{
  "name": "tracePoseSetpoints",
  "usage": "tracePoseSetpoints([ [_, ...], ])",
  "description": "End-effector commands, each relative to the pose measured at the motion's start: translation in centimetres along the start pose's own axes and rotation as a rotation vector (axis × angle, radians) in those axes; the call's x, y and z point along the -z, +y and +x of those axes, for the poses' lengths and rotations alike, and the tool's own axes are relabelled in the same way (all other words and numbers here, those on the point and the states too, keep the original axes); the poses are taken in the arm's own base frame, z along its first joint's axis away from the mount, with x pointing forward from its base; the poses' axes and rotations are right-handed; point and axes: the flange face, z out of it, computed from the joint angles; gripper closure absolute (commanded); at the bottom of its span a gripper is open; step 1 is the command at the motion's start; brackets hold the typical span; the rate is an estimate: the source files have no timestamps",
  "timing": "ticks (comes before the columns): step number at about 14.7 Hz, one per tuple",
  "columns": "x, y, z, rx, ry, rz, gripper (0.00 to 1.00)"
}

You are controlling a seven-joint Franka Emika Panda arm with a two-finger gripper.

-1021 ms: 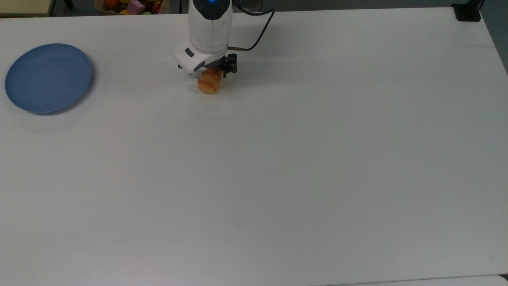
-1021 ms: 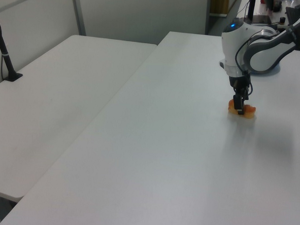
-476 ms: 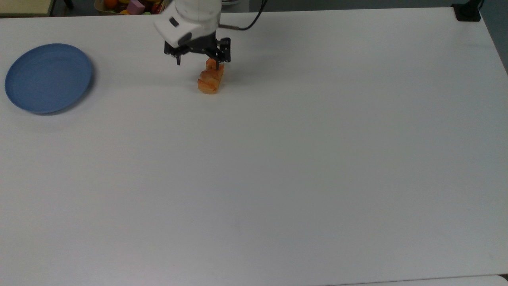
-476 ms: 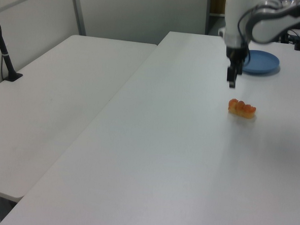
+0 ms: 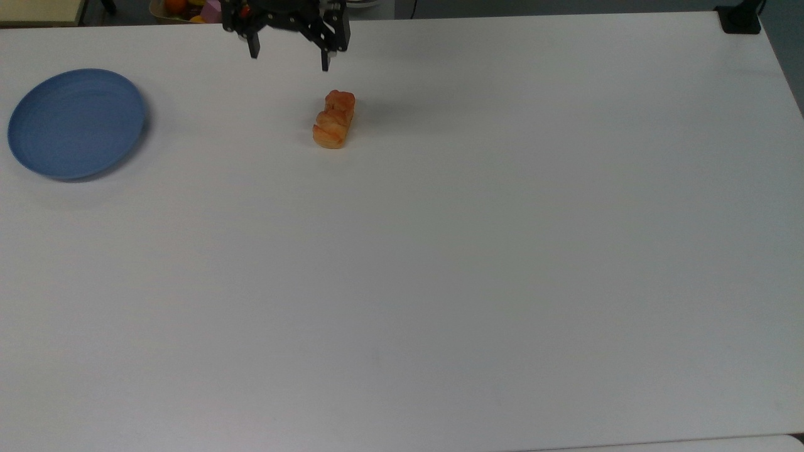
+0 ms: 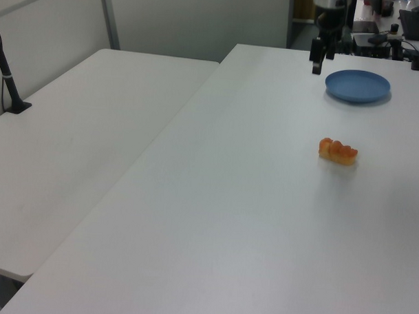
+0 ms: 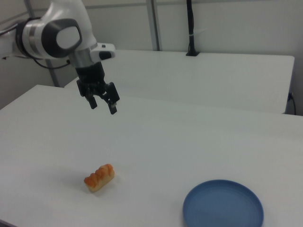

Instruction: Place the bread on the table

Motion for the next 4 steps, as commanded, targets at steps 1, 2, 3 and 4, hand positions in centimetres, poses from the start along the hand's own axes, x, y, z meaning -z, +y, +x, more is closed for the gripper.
tracePoseSetpoints([
  [1,1.73,0.28,-0.2,-0.007,-0.024,0.013,0.0],
  [2,1.77,0.46,-0.34,0.005,-0.029,0.014,0.0],
  [3,1.75,0.38,-0.38,0.012,-0.032,0.014,0.0],
  [4,1.69,0.37,-0.38,0.004,-0.032,0.014,0.0],
])
